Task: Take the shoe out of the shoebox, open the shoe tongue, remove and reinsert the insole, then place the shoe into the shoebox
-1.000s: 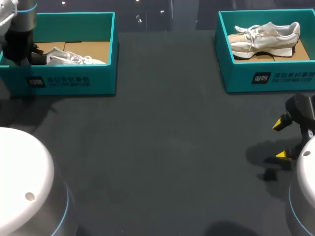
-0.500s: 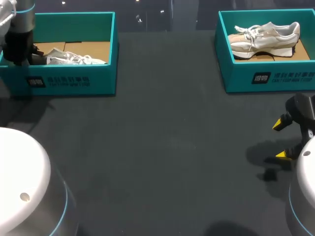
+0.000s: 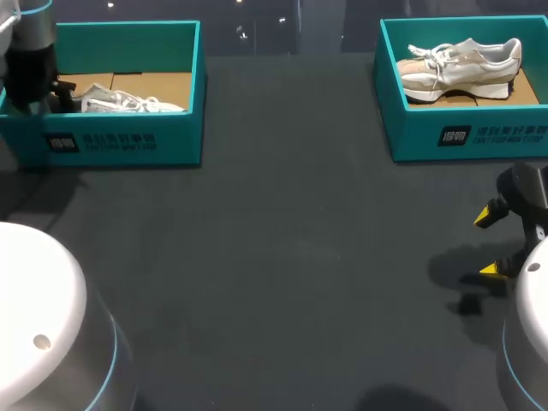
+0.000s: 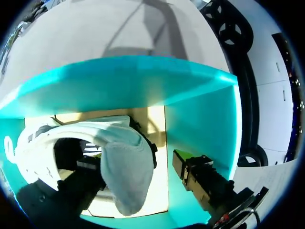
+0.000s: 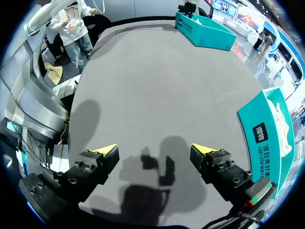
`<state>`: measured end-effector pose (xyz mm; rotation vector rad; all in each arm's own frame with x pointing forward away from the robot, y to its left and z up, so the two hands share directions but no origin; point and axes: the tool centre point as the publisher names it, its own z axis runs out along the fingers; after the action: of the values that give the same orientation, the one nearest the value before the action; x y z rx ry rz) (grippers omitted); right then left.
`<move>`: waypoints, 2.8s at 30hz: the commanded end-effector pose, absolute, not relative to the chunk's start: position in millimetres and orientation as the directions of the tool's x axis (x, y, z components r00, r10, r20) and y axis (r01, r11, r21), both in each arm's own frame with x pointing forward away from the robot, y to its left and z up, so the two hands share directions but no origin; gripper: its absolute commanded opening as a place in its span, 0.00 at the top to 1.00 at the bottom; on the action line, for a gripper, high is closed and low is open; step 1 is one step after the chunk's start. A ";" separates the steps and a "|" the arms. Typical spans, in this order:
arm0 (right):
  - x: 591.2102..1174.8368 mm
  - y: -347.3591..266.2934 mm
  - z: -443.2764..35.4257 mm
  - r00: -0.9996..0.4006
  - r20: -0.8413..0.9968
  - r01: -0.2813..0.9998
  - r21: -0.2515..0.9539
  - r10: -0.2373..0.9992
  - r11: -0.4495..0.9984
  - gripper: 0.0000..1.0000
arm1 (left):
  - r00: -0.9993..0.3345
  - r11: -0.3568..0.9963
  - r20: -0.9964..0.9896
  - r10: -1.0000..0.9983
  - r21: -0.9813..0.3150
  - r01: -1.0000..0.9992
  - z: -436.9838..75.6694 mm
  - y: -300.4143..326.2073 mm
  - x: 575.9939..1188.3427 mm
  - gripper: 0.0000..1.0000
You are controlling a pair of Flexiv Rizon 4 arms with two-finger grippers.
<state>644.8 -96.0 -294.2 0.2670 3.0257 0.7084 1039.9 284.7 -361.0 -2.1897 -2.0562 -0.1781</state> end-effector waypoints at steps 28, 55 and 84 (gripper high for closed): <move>643.1 -95.6 -293.8 -0.985 0.015 0.162 0.440 0.174 0.883 0.00 | 0.067 -0.069 0.037 0.997 0.037 0.997 -179.6 290.5 984.4 0.00; 692.5 -107.0 -261.3 -0.891 0.127 0.452 0.346 0.436 0.822 0.00 | 0.081 -0.083 0.037 0.996 0.040 0.996 -174.5 290.0 979.5 0.00; 847.1 -151.7 -178.6 -0.417 0.054 0.908 0.057 0.907 0.414 0.00 | 0.081 -0.083 0.037 0.996 0.040 0.996 -174.5 290.0 979.5 0.00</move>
<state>845.8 -154.5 -181.5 1.6817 2.6172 0.2317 981.2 289.8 -174.8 -2.3124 -2.1312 -0.0794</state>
